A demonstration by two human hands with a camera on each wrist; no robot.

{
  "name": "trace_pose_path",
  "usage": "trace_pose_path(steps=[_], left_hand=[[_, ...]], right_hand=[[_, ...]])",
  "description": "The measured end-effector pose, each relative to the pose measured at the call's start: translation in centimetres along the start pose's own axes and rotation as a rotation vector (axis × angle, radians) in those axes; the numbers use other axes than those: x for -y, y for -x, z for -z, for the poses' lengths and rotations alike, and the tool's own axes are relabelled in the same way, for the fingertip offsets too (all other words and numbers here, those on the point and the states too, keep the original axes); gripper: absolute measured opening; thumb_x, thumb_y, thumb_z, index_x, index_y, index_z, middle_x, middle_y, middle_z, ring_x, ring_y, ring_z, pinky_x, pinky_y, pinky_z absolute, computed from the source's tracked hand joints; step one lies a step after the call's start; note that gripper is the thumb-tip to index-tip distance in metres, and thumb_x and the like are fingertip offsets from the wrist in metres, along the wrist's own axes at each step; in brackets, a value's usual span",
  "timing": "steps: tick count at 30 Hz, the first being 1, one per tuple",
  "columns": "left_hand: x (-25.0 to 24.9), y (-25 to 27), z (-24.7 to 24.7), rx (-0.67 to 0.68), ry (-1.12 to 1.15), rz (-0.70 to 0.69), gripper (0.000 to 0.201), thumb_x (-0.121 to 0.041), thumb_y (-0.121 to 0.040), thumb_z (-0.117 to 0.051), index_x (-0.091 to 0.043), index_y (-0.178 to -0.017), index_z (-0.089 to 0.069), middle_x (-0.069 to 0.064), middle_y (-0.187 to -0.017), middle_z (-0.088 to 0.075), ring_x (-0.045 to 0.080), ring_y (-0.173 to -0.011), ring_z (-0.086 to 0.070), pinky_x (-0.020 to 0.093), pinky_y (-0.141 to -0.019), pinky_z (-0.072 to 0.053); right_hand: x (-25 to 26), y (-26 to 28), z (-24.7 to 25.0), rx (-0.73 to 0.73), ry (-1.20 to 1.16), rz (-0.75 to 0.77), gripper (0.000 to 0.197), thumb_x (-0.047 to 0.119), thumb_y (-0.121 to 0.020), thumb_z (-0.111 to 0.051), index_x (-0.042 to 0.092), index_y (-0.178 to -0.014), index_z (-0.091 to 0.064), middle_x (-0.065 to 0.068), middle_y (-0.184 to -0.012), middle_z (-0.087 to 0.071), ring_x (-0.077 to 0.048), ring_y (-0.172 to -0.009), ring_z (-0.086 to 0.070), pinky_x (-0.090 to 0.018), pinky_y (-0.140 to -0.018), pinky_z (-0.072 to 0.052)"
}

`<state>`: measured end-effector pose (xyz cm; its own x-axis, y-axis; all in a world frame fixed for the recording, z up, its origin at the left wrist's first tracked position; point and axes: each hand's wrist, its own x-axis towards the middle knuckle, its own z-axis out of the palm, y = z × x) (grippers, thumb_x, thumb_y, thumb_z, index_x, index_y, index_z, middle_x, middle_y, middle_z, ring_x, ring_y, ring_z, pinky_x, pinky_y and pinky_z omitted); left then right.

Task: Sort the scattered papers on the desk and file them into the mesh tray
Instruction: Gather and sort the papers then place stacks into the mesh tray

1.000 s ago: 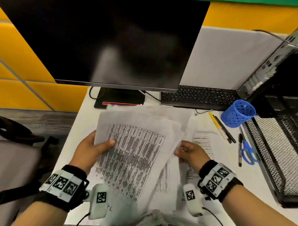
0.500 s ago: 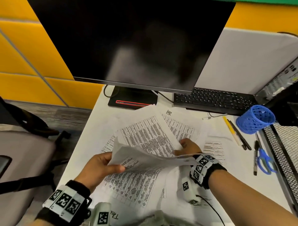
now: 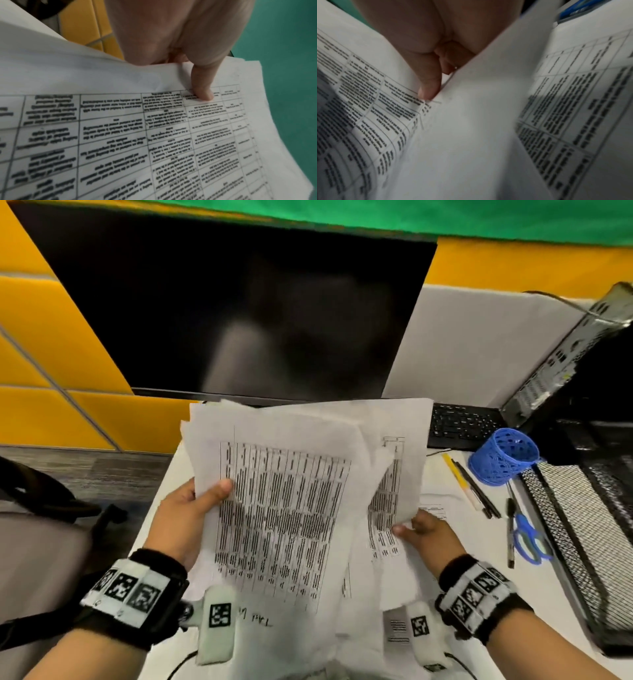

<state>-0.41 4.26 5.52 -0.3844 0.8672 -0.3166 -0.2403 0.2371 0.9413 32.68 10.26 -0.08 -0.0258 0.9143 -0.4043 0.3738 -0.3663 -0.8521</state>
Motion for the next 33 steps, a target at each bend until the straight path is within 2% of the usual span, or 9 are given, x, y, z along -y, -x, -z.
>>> trace_pose_path(steps=[4,7,9,11,17,22,27,30,33], left_hand=[[-1.9,0.0,-4.6,0.040,0.041,-0.104,0.048,-0.028,-0.079,-0.064,-0.017,-0.125,-0.058,0.001,-0.116,-0.069,0.015,-0.107,-0.064,0.030,-0.089,-0.050],[-2.8,0.5,-7.6,0.017,0.015,-0.208,0.044,-0.019,-0.093,-0.055,-0.020,-0.136,-0.047,-0.006,-0.121,-0.063,0.000,-0.101,-0.059,0.007,-0.072,-0.049],[-3.1,0.5,-8.6,-0.018,0.007,-0.266,0.047,-0.019,-0.093,-0.055,-0.021,-0.138,-0.044,-0.006,-0.127,-0.060,0.005,-0.110,-0.059,0.010,-0.083,-0.047],[-3.5,0.7,-9.6,-0.029,-0.017,-0.315,0.045,-0.019,-0.093,-0.056,-0.022,-0.136,-0.045,-0.005,-0.129,-0.061,0.007,-0.114,-0.058,0.020,-0.093,-0.044],[-5.6,3.1,-12.6,-0.030,-0.072,-0.530,0.032,-0.016,-0.096,-0.050,-0.044,-0.109,-0.041,-0.026,-0.109,-0.054,-0.027,-0.090,-0.053,-0.006,-0.073,-0.040],[-5.4,5.5,-12.7,-0.005,-0.076,-0.623,0.027,-0.015,-0.099,-0.040,-0.040,-0.106,-0.032,-0.041,-0.099,-0.050,-0.038,-0.090,-0.041,-0.011,-0.075,-0.031],[-3.1,4.2,-11.0,0.014,-0.085,-0.512,0.034,-0.018,-0.097,-0.044,-0.023,-0.128,-0.032,-0.010,-0.116,-0.057,-0.012,-0.099,-0.059,0.006,-0.075,-0.049],[-3.3,3.8,-11.1,0.018,-0.099,-0.501,0.030,-0.019,-0.098,-0.043,-0.030,-0.125,-0.034,-0.016,-0.112,-0.058,-0.009,-0.099,-0.059,0.011,-0.078,-0.051],[-4.3,4.1,-11.9,0.000,-0.079,-0.542,0.031,-0.019,-0.100,-0.040,-0.046,-0.115,-0.036,-0.021,-0.113,-0.057,-0.006,-0.107,-0.057,0.019,-0.090,-0.049]], right_hand=[[1.9,2.1,-0.1,0.043,-0.072,0.107,0.035,-0.002,-0.082,-0.062,0.032,-0.080,-0.071,0.022,-0.075,-0.074,-0.013,-0.086,-0.066,-0.029,-0.081,-0.051],[3.2,3.0,0.3,0.012,-0.145,0.137,0.026,0.008,-0.087,-0.057,0.029,-0.086,-0.072,0.010,-0.084,-0.075,-0.017,-0.087,-0.066,-0.031,-0.077,-0.053],[4.4,3.2,1.2,-0.041,-0.243,0.148,0.020,0.022,-0.094,-0.048,0.021,-0.099,-0.068,0.000,-0.096,-0.073,-0.020,-0.092,-0.064,-0.033,-0.081,-0.052],[6.1,3.5,2.2,-0.074,-0.306,0.196,0.028,0.033,-0.096,-0.041,0.020,-0.107,-0.064,-0.003,-0.103,-0.070,-0.020,-0.096,-0.063,-0.037,-0.087,-0.050],[11.2,4.2,2.4,-0.178,-0.156,0.485,0.028,0.009,-0.096,-0.045,0.015,-0.122,-0.051,0.017,-0.106,-0.059,0.001,-0.099,-0.055,-0.007,-0.088,-0.042],[11.0,5.5,0.8,-0.226,-0.254,0.623,0.029,0.004,-0.095,-0.045,0.020,-0.119,-0.048,0.023,-0.106,-0.057,0.019,-0.097,-0.054,-0.007,-0.089,-0.041],[8.2,5.2,-0.6,-0.176,-0.273,0.471,0.042,0.008,-0.090,-0.054,0.046,-0.106,-0.050,0.024,-0.104,-0.064,0.011,-0.101,-0.059,-0.023,-0.096,-0.047],[9.8,5.1,-0.6,-0.192,-0.282,0.501,0.033,0.003,-0.093,-0.047,0.024,-0.118,-0.053,0.026,-0.101,-0.060,0.022,-0.090,-0.057,-0.001,-0.081,-0.044],[11.4,5.4,-0.7,-0.220,-0.297,0.576,0.029,0.000,-0.094,-0.042,0.013,-0.118,-0.050,0.021,-0.100,-0.059,0.024,-0.085,-0.055,0.005,-0.073,-0.041]])
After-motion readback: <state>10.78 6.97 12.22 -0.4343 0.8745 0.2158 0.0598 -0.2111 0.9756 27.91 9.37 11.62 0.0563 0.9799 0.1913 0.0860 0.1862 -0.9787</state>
